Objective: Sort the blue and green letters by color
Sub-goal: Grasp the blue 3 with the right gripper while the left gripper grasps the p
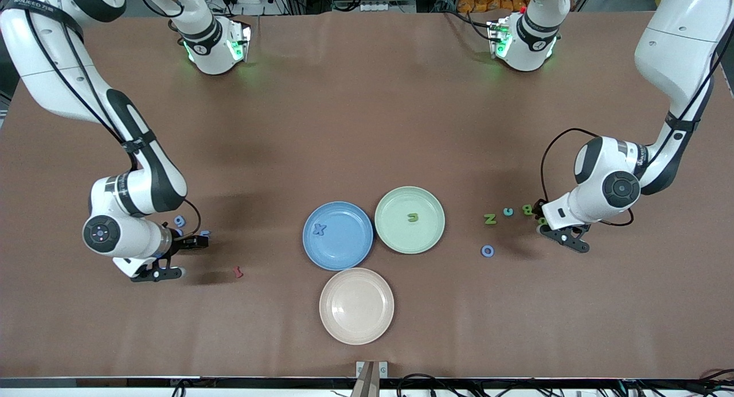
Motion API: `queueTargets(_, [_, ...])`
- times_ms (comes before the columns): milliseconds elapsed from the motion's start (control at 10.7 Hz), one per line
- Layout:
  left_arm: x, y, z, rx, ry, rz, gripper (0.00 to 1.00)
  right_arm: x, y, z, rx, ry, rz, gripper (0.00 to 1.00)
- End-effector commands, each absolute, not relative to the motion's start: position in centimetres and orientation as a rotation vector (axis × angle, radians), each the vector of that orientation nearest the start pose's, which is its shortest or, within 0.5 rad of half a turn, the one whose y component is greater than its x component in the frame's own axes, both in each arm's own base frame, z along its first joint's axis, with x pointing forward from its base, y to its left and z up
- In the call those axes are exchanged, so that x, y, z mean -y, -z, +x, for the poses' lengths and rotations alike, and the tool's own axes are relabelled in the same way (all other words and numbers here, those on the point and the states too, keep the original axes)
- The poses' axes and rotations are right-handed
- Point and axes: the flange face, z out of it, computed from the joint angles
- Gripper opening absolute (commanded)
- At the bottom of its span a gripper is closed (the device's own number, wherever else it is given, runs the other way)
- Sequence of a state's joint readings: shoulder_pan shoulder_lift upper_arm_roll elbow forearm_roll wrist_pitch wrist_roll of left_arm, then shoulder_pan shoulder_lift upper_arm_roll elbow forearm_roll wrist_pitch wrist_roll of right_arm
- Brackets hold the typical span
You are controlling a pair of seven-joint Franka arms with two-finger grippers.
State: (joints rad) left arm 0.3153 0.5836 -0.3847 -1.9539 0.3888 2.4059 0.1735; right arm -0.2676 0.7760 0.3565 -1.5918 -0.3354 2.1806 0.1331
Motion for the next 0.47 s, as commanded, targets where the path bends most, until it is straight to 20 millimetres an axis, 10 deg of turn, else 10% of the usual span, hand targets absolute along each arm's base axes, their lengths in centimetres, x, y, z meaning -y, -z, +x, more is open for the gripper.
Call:
queueTargets(0, [3.09,-18.5,60.6,-0.79,-0.073,-2.996,0.75,-4.22,-18.53,66.41,0.092,-0.215,-3.152,1.0])
queueTargets(374, [3.34,-17.95,60.59,-0.776,-0.075,-3.006,0.64,-4.97,-18.01,65.46,0.056,-0.24,-3.15,1.0])
